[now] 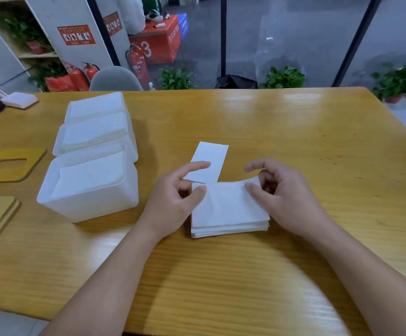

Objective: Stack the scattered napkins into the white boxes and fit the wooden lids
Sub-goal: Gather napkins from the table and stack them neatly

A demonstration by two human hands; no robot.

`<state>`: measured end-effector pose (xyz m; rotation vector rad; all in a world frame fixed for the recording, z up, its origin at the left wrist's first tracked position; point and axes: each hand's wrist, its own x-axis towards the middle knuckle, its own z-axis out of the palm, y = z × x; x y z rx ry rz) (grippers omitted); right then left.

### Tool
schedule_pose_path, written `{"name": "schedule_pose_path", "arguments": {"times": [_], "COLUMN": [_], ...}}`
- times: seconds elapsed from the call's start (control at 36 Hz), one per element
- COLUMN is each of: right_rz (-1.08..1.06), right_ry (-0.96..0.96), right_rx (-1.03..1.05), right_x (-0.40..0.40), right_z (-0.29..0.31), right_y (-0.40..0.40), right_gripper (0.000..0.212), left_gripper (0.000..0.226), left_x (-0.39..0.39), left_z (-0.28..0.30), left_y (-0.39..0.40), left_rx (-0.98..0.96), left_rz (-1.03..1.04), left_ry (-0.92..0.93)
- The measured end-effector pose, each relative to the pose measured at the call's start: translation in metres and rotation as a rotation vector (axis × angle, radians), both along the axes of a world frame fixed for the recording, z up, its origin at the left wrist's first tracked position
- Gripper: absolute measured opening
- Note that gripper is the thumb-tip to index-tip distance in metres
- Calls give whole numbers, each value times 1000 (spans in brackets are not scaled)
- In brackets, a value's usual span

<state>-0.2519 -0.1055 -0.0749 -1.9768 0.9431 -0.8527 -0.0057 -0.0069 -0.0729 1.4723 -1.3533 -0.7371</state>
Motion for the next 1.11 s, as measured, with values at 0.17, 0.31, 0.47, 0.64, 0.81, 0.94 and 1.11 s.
{"name": "schedule_pose_path", "arguments": {"times": [0.17, 0.31, 0.47, 0.64, 0.81, 0.94, 1.11], "right_rz": [22, -40, -10, 23, 18, 11, 7], "right_ry": [220, 212, 209, 243, 237, 210, 215], "right_rx": [-41, -155, -140, -119, -107, -101, -114], "right_x": [-2, -2, -1, 0, 0, 1, 0], "right_z": [-10, -9, -12, -15, -14, -11, -10], "right_y": [-3, -5, -6, -5, -6, -3, -3], "right_gripper": [24, 27, 16, 16, 14, 10, 13], "left_gripper": [35, 11, 49, 54, 33, 12, 16], "left_x": [3, 11, 17, 15, 18, 15, 16], "left_z": [-7, -13, -19, -19, -17, -14, -13], "left_y": [-1, -7, -15, -11, -11, -11, -12], "left_rx": [68, 3, 209, 223, 107, -37, -117], "left_rz": [-4, 164, 129, 104, 195, 319, 345], "left_ry": [-223, -373, -662, -719, -503, -254, -164]}}
